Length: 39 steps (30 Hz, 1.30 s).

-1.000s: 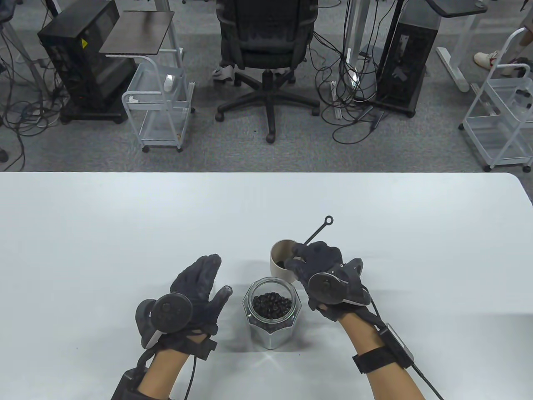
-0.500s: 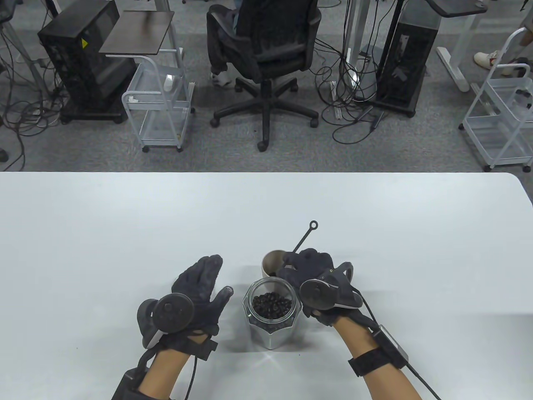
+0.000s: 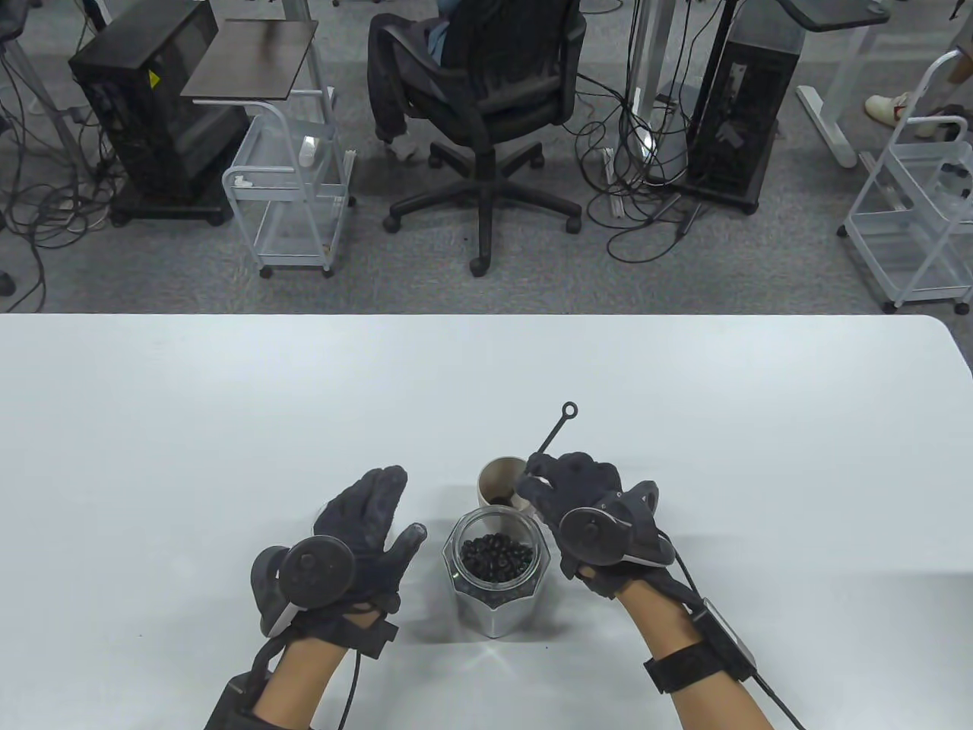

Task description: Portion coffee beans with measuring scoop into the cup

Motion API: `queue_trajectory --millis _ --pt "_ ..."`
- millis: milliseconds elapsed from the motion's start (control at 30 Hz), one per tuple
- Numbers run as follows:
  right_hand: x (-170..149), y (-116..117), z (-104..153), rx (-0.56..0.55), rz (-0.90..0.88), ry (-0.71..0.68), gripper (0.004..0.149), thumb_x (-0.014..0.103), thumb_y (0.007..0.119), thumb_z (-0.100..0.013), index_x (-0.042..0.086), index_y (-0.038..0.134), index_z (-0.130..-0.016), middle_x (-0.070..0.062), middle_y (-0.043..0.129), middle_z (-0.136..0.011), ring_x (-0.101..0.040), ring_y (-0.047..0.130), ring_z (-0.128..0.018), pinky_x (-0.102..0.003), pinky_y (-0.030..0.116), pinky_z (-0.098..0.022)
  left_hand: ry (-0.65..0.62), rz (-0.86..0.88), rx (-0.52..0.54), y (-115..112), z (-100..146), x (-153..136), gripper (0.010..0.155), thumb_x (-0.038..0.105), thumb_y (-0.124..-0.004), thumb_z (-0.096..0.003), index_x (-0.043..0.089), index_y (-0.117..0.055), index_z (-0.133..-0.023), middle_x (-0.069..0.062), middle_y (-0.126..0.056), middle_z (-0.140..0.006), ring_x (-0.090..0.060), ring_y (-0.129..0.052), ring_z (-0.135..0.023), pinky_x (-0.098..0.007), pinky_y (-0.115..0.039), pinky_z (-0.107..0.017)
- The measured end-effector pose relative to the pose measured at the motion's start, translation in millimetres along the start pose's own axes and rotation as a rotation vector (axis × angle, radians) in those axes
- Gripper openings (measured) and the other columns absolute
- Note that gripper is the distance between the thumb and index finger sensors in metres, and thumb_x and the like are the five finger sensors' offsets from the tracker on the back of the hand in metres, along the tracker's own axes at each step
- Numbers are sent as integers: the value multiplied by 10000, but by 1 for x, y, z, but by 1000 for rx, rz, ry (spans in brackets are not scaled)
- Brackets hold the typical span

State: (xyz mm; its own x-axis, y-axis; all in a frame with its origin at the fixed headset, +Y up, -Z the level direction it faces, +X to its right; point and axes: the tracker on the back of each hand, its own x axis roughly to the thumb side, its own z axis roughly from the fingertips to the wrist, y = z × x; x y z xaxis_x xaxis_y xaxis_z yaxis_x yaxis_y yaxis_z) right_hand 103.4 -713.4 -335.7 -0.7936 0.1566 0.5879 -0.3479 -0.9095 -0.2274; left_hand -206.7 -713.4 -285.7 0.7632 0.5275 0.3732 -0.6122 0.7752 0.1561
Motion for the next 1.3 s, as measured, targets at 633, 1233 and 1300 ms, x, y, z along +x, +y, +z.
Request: queue_trajectory --millis 633,1233,1300 --pt "-96 -30 6 -253 -828 656 806 547 763 -501 176 379 -1105 -241 416 -1105 -622 625 -948 -758 575 -583 -24 6 -5 -3 0 2 781 663 -613 -477 216 -516 -1109 -156 -593 -1133 -496 -672 -1005 -708 -490 -688" --pt "-111 27 -44 -7 -1116 691 701 572 807 -477 90 706 -976 -282 803 -865 -525 1002 -668 -614 821 -430 -26 11 -10 -3 0 2 781 664 -612 -476 218 -515 -1110 -155 -592 -1134 -494 -673 -1005 -707 -488 -690" --pt "-108 25 -45 -4 -1091 689 655 533 811 -483 85 736 -954 -279 836 -834 -517 1025 -636 -606 835 -409 -25 12 -9 -3 0 2 782 664 -612 -477 216 -516 -1110 -156 -593 -1134 -495 -672 -1005 -709 -488 -689"
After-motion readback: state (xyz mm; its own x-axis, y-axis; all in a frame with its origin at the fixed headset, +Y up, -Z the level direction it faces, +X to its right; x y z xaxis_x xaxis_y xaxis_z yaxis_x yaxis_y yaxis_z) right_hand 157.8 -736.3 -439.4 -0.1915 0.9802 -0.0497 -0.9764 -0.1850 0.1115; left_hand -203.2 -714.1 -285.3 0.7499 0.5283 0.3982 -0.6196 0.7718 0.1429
